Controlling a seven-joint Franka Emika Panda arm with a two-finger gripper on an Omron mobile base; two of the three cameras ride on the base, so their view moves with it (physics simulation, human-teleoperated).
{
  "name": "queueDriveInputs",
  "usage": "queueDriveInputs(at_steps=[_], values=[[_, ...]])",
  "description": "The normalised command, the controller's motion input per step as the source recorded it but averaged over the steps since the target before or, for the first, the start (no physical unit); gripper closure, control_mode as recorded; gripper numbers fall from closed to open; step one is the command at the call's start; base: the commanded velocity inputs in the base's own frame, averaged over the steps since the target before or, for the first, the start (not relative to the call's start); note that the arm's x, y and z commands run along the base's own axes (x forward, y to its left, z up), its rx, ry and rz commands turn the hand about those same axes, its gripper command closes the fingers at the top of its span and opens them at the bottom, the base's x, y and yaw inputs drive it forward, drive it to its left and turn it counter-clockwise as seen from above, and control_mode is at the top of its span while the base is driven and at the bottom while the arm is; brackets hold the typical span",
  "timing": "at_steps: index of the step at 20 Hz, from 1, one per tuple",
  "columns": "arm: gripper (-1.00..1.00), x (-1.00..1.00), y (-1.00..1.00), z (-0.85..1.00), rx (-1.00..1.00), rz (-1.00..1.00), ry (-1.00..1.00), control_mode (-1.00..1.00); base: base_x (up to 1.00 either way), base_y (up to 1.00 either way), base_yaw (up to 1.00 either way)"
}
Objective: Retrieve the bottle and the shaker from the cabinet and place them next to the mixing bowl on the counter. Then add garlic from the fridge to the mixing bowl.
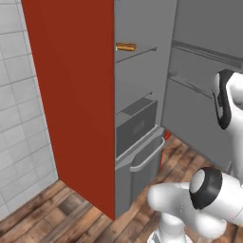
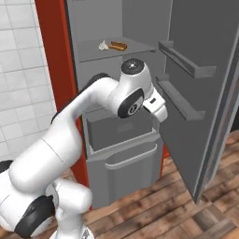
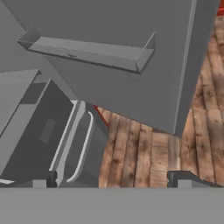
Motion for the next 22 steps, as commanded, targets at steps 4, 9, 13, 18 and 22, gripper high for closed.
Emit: queueDriveInputs(at_steps=[4,9,13,18,22], values=[[-1.00,-0.46,1.00,0.23,-0.13,0.00,0.36,-1.00,0.00,0.00,0.00],[-1.00,-0.29,0.99,-0.09,-0.01,0.11,0.29,-1.00,0.00,0.00,0.00],[-1.00,0.01,0.40,-0.35,0.01,0.17,0.20,-1.00,0.00,0.00,0.00],[-1.00,0.00,0.00,0.00,0.03,0.00,0.02,-1.00,0.00,0.00,0.00],[-1.00,0.08,0.00,-0.06,0.00,0.07,0.00,-1.00,0.00,0.00,0.00]])
